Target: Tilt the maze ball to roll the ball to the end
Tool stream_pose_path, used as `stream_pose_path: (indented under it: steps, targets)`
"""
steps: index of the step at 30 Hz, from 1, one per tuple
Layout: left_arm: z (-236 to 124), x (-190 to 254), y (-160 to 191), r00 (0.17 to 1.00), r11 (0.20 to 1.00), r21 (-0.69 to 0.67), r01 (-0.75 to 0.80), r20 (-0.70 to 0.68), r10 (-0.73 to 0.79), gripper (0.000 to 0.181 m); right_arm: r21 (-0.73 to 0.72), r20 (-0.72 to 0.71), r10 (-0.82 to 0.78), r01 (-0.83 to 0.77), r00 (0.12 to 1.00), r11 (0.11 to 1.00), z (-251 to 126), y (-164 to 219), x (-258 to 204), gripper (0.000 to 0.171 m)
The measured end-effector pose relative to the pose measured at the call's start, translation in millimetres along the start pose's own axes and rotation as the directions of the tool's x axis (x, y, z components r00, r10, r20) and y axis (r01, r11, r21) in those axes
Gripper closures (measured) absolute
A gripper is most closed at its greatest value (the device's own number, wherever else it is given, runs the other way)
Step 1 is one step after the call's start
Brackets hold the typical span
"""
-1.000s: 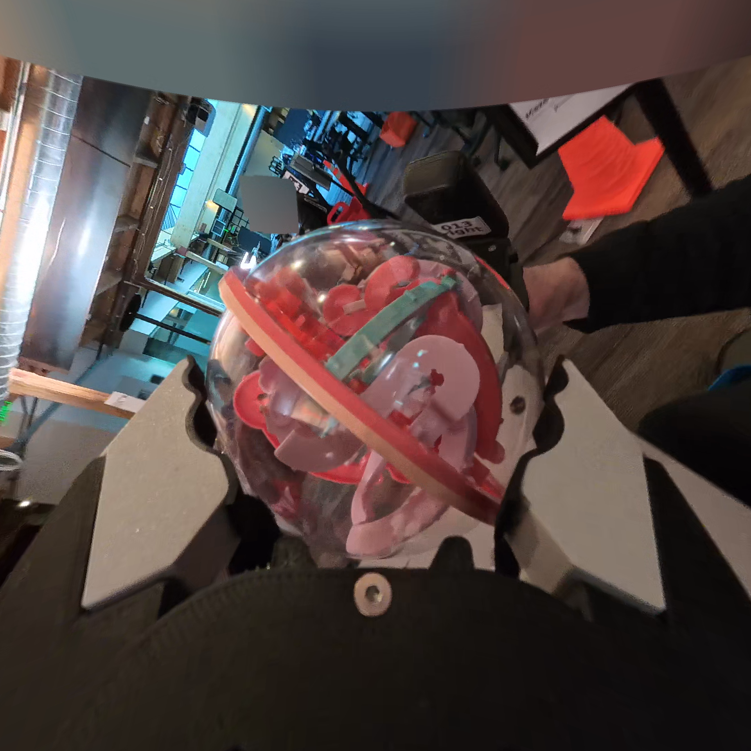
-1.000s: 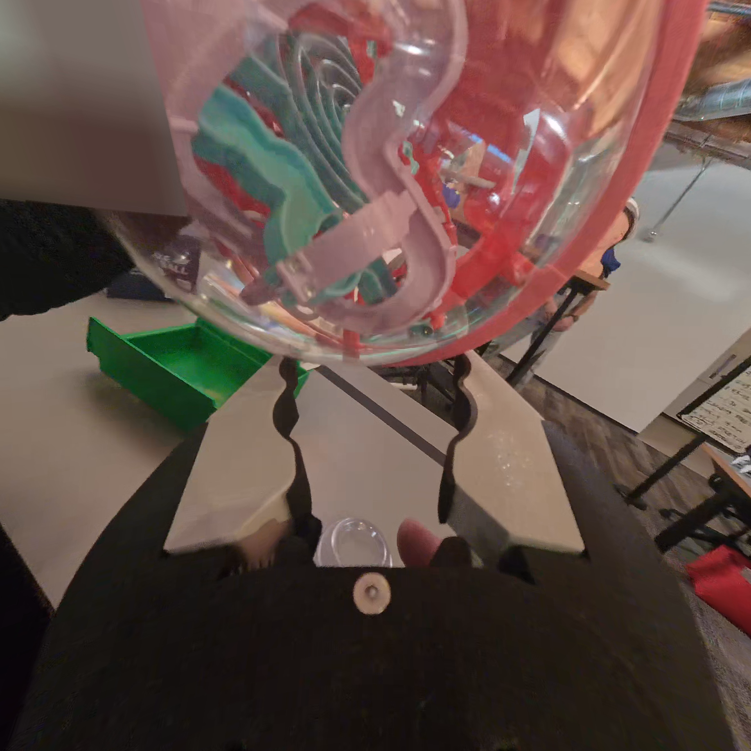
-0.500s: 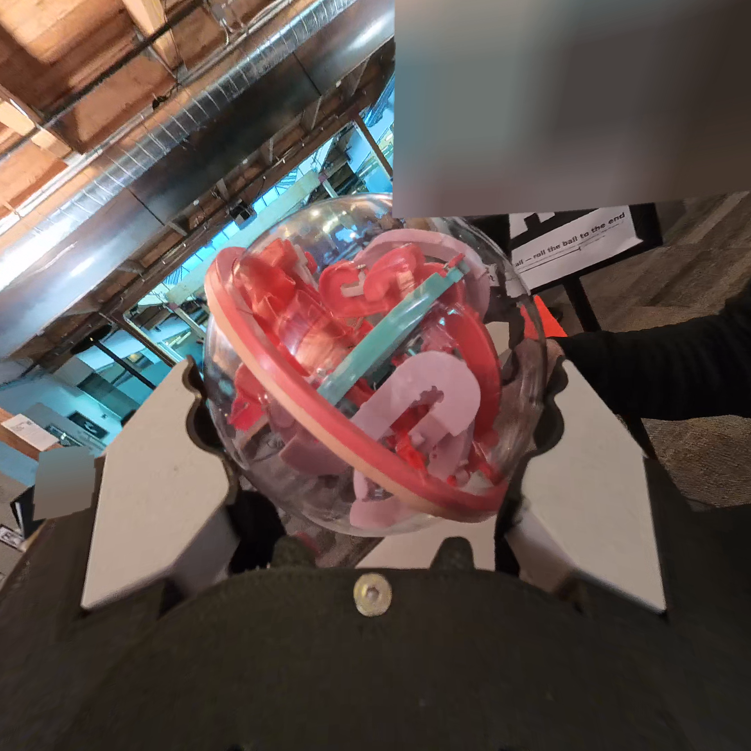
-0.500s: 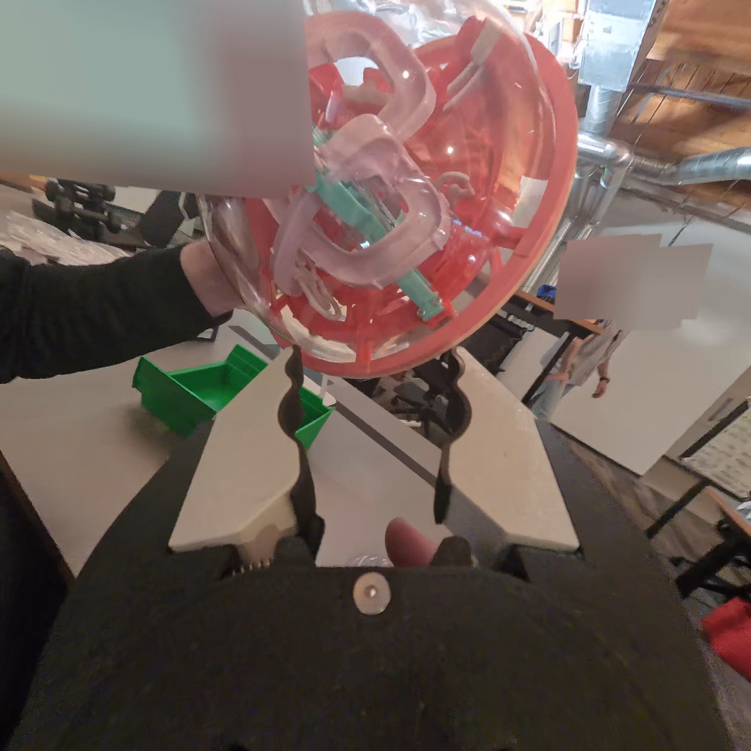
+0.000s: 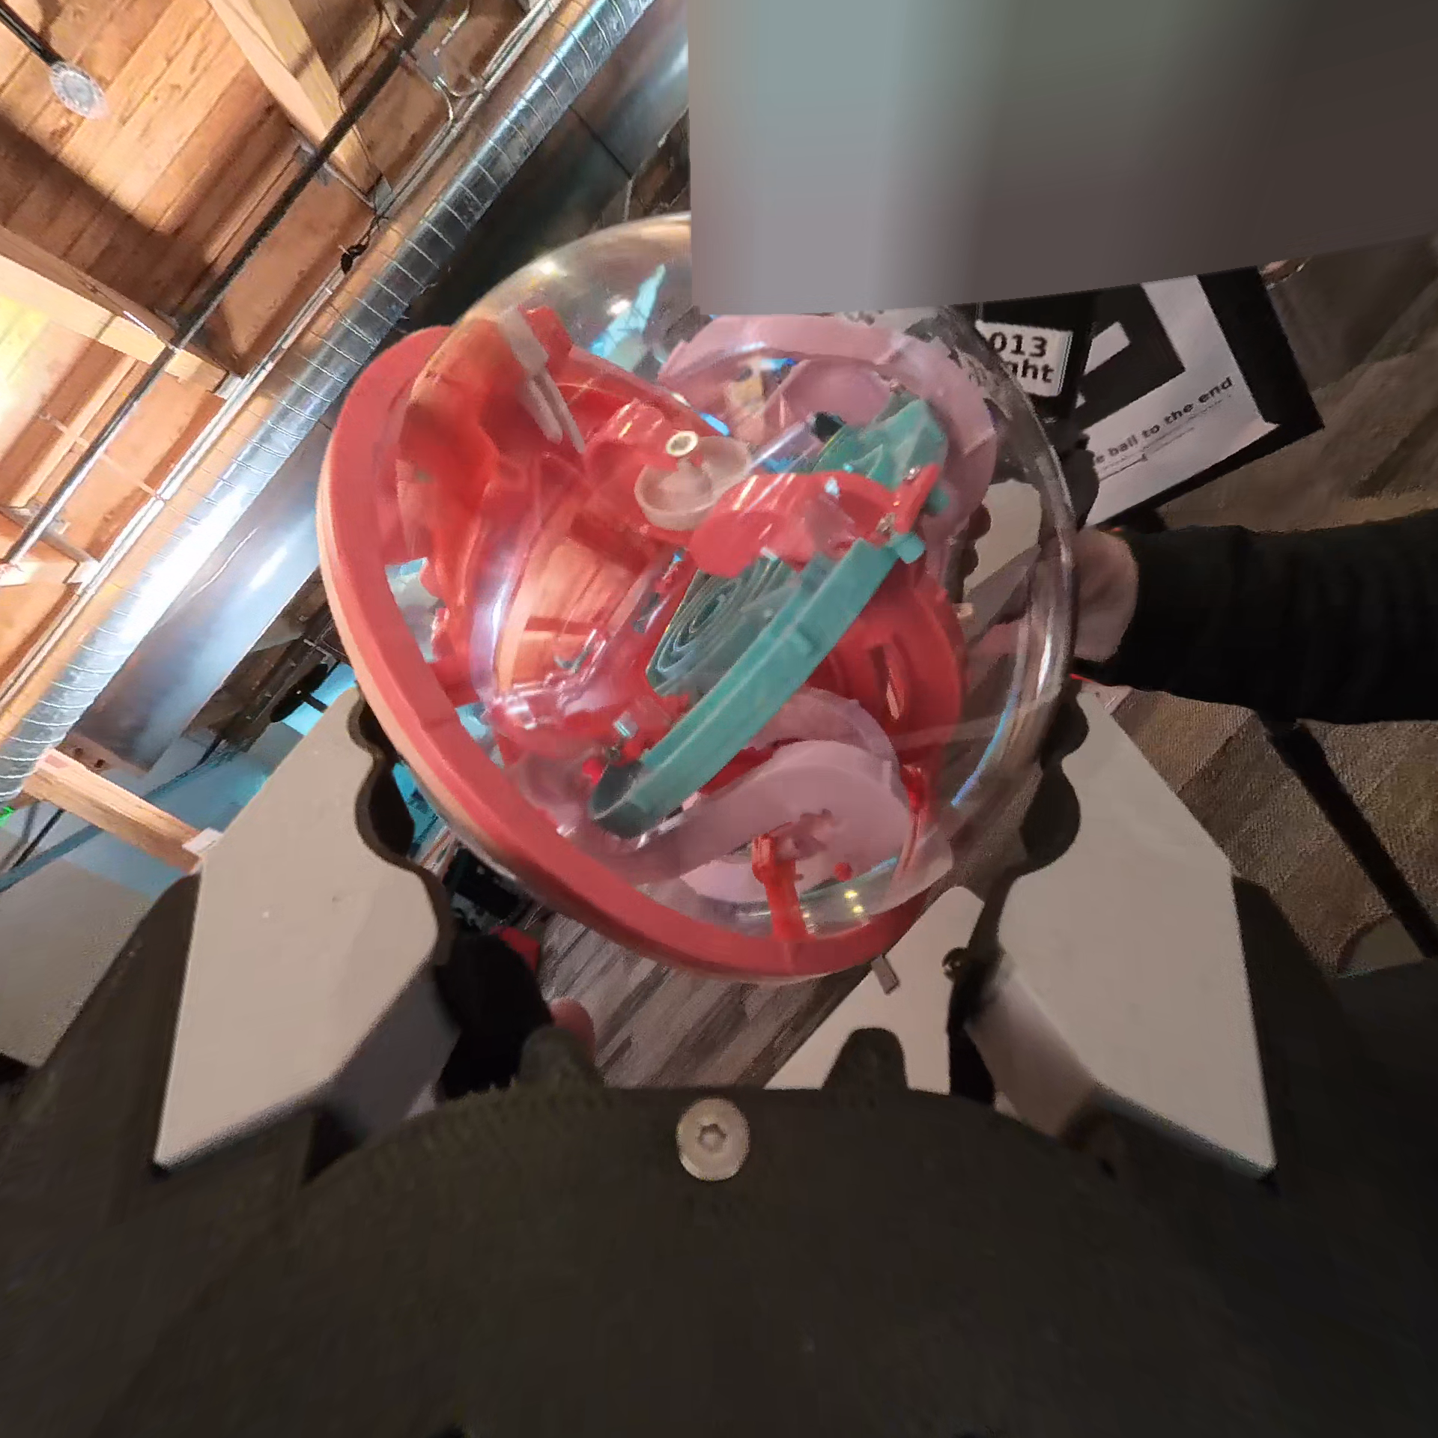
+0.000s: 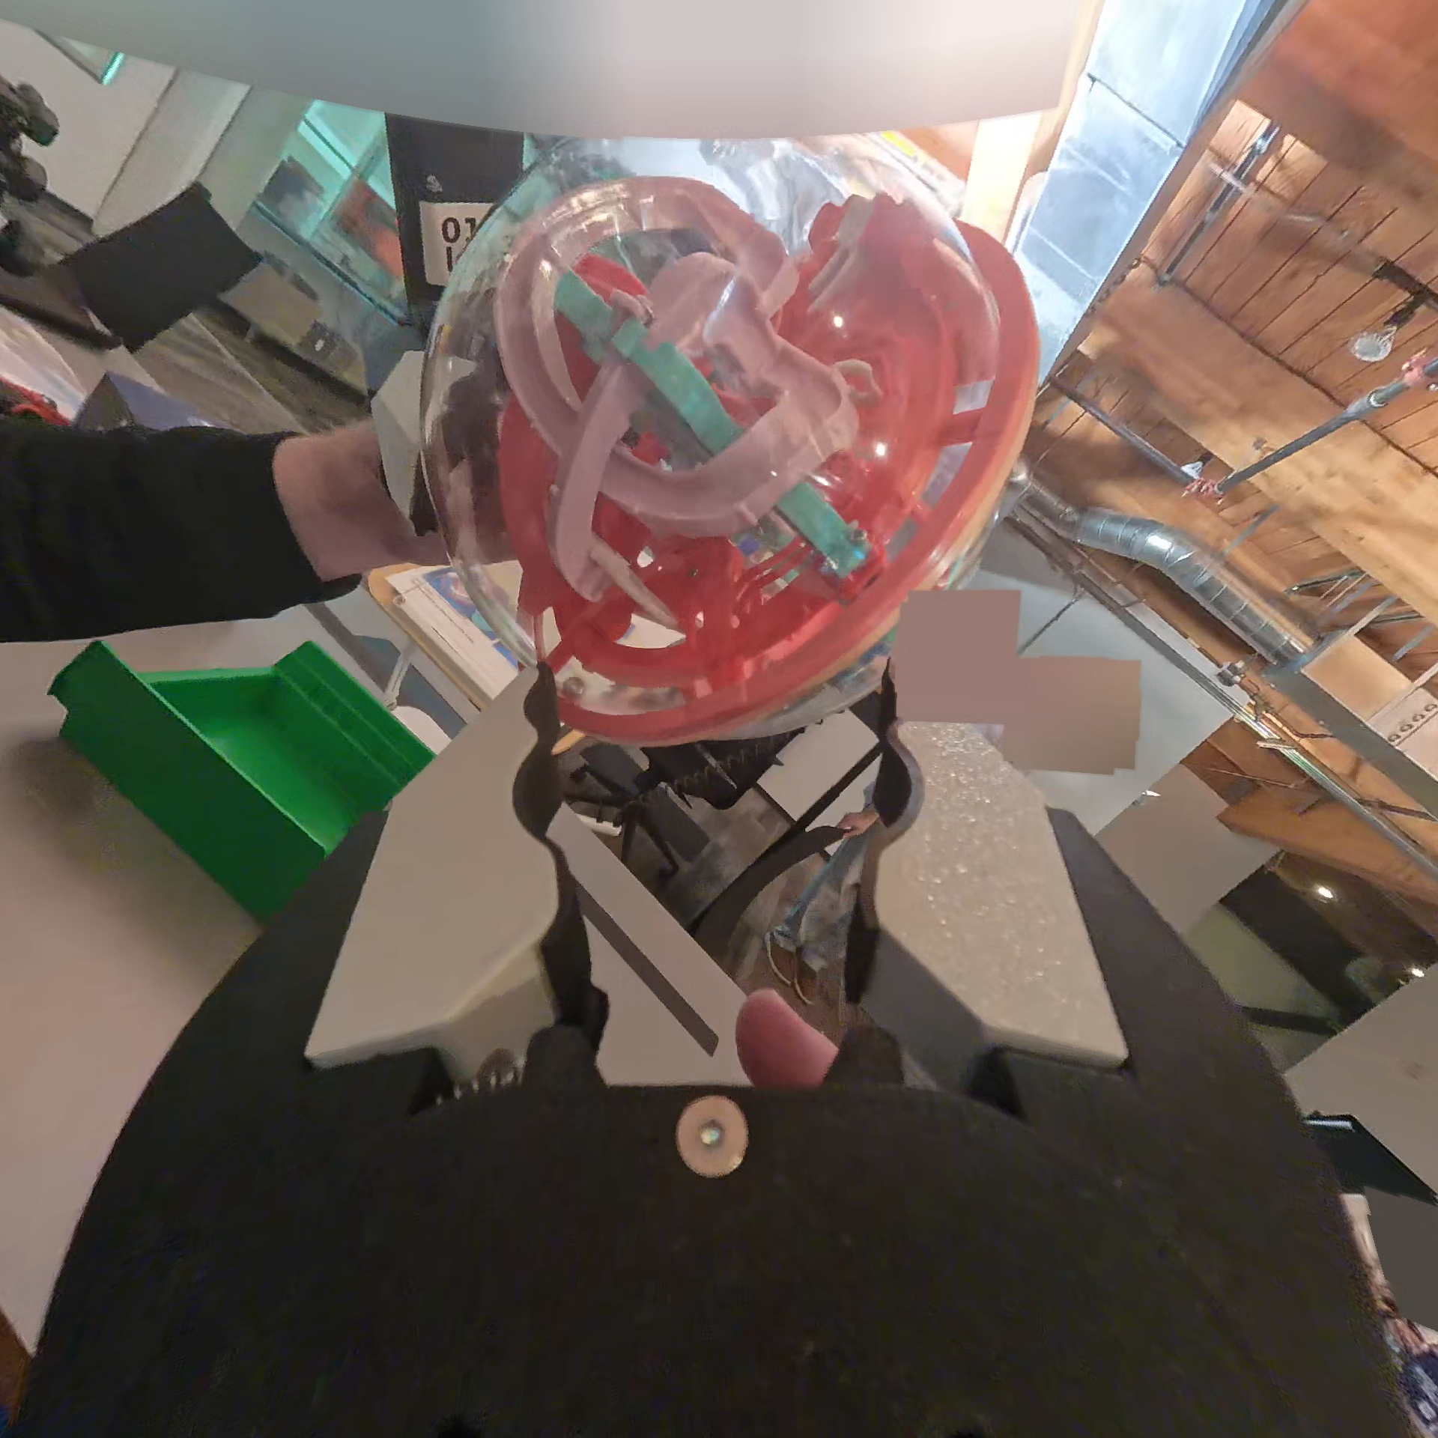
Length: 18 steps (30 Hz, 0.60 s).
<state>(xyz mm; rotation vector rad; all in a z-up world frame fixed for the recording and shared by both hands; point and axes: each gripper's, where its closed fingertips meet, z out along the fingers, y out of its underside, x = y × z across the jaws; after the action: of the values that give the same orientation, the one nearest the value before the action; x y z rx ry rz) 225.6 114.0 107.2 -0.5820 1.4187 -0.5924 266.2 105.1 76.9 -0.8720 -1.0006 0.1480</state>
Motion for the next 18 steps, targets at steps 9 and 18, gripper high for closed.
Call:
stream_pose_path:
  steps: [9, 18]
  targets:
    - [-16, 9, -4, 0.995, 0.989, 0.112, 0.095, 0.019, -0.098, 0.024, 0.009, 0.046, 0.014, -0.014, 0.999, 1.0, 2, -21, -15, 0.09]
    - [-26, 10, -16, 0.996, 0.98, 0.187, 0.073, 0.037, -0.081, 0.024, -0.053, 0.065, -0.109, 0.113, 0.992, 0.992, 6, -52, -19, 0.09]
